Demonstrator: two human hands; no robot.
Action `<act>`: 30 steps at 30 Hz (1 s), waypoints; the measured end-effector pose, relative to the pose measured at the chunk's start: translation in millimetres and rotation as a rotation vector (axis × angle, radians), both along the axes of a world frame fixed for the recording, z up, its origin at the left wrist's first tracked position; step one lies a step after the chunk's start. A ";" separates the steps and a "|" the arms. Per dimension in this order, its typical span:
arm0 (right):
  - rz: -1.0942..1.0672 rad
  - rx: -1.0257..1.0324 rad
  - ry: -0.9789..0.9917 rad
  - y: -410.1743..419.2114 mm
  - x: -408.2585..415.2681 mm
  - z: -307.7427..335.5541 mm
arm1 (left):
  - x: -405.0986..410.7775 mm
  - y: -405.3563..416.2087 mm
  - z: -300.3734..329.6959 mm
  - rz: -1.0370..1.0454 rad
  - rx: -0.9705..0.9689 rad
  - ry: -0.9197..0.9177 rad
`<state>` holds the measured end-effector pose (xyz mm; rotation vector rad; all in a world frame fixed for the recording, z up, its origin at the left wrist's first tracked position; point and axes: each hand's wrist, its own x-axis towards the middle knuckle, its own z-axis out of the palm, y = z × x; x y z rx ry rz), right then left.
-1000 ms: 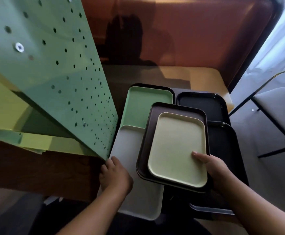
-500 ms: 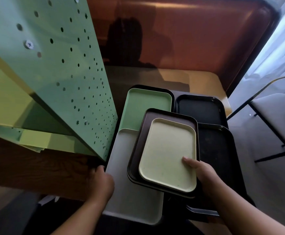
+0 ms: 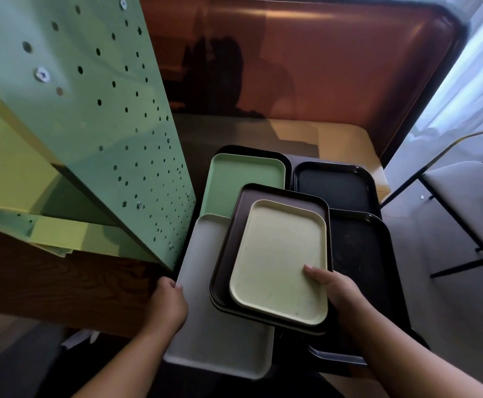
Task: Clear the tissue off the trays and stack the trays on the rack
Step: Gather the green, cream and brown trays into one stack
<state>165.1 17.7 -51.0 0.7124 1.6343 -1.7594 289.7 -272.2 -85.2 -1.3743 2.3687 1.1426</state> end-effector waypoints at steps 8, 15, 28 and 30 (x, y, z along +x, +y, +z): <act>0.046 0.001 0.053 7.1 -8.3 20.6 | -28.7 18.3 41.2 0.122 0.124 0.261; 0.047 -0.021 0.176 11.9 -32.9 42.4 | -66.9 20.0 55.7 0.166 0.340 0.314; 0.027 -0.081 0.181 6.8 -48.3 53.4 | -118.7 38.9 105.5 0.179 0.566 0.514; 0.026 -0.062 0.174 5.7 -49.1 51.5 | -119.2 35.5 114.4 0.126 0.741 0.489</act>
